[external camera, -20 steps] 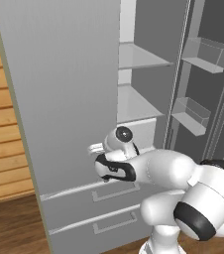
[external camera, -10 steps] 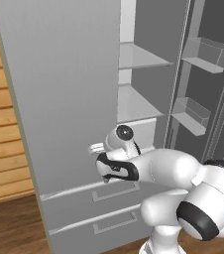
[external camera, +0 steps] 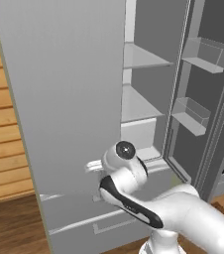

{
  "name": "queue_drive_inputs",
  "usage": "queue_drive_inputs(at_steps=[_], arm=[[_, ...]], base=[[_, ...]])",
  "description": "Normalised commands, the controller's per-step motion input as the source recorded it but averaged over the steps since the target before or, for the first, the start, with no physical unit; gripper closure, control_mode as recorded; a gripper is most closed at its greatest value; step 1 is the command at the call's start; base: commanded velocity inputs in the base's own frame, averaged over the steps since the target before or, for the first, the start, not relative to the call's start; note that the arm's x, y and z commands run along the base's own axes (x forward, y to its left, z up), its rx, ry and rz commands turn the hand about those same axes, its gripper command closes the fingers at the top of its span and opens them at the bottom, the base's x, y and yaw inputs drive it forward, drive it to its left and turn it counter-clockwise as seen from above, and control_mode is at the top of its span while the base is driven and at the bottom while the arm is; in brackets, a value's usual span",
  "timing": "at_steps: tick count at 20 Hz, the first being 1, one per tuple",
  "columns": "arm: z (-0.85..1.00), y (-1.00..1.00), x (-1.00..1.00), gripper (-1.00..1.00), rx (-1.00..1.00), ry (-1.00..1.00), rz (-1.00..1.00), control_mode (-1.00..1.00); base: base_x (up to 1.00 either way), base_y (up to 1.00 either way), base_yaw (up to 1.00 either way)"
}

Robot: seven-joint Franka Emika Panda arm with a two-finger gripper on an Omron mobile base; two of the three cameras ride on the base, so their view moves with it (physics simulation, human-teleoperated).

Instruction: Grab a lemon wedge from the fridge and one ice cube from the ice bowl, and put them in the glass of lemonade.

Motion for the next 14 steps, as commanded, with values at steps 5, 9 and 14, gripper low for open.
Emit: queue_drive_inputs(at_steps=[5, 9, 14], arm=[[0.78, 0.30, -0.96, 1.00, -0.01, 0.00, 0.14, -1.00], [0.78, 0.03, -1.00, 1.00, 0.00, -0.01, 0.10, -1.00], [0.98, -0.05, -1.00, 1.00, 0.00, -0.04, 0.06, -1.00]], base=[[0.00, 0.00, 0.00], [0.00, 0.00, 0.00], [0.00, 0.00, 0.00]])
